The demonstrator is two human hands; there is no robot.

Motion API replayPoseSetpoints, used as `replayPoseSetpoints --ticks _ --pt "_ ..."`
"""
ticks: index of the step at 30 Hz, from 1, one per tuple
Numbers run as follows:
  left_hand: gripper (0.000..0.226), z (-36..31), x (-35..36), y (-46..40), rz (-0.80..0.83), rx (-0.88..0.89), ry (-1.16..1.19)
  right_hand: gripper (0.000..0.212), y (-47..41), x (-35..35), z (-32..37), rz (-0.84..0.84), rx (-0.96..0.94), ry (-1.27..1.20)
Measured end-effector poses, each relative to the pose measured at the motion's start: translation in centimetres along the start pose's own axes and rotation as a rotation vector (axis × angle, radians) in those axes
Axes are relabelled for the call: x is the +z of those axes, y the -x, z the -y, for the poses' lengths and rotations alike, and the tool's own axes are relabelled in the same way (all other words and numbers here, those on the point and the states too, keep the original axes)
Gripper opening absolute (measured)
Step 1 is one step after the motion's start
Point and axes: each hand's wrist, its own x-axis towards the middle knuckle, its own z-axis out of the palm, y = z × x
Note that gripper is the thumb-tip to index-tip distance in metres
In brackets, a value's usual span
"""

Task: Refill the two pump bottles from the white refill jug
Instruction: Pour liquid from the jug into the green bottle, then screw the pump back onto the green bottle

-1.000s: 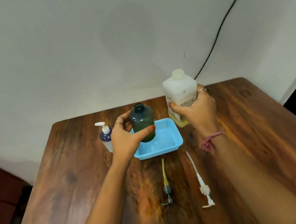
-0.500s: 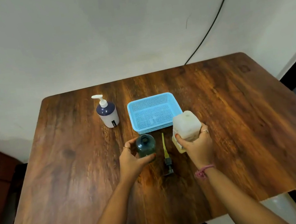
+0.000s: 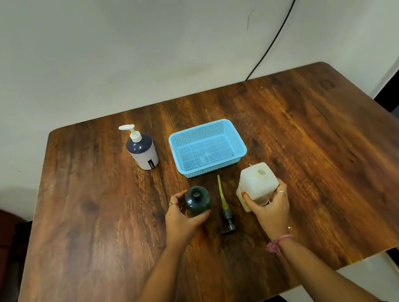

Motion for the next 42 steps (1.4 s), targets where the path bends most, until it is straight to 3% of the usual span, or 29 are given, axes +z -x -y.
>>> replayPoseSetpoints --ticks 4,8,11,13,15,17,21,25,30,35,42 --pt "0.065 0.2 0.3 0.1 0.003 0.018 0.016 0.077 0.4 -0.1 0.0 0.013 0.027 0.019" --pt "0.067 0.7 0.4 0.1 0.009 0.021 0.022 0.122 2.9 -1.0 0.0 0.131 0.306 -0.054" --pt "0.07 0.9 0.4 0.0 0.016 0.021 0.029 0.085 4.4 -0.4 -0.1 -0.045 0.13 0.121" --pt "0.076 1.1 0.4 0.0 0.027 0.015 0.027 0.067 5.5 0.0 -0.1 -0.07 0.004 0.201" --pt "0.081 1.3 0.3 0.1 0.049 0.009 0.014 0.047 6.3 -0.3 -1.0 0.046 -0.127 0.308" --pt "0.084 1.4 0.2 0.1 0.066 0.001 0.003 0.032 6.3 -0.7 -1.4 0.293 -0.285 0.445" --pt "0.082 1.1 0.2 0.0 0.043 0.01 -0.015 0.044 4.1 0.2 -0.7 0.737 -0.47 0.755" --pt "0.071 1.1 0.3 -0.1 0.034 0.036 -0.038 0.051 2.7 1.9 -0.1 0.938 -0.49 0.988" --pt "0.067 0.7 0.3 -0.1 0.01 0.031 -0.029 0.05 2.0 2.6 0.1 0.937 -0.503 1.012" --pt "0.068 -0.5 0.1 -0.3 -0.046 0.038 0.001 0.045 1.8 1.2 1.6 0.915 -0.57 0.858" --pt "0.07 -5.3 -0.9 -1.8 -0.061 0.122 0.053 0.023 -1.1 -2.3 8.1 0.685 -0.75 0.552"
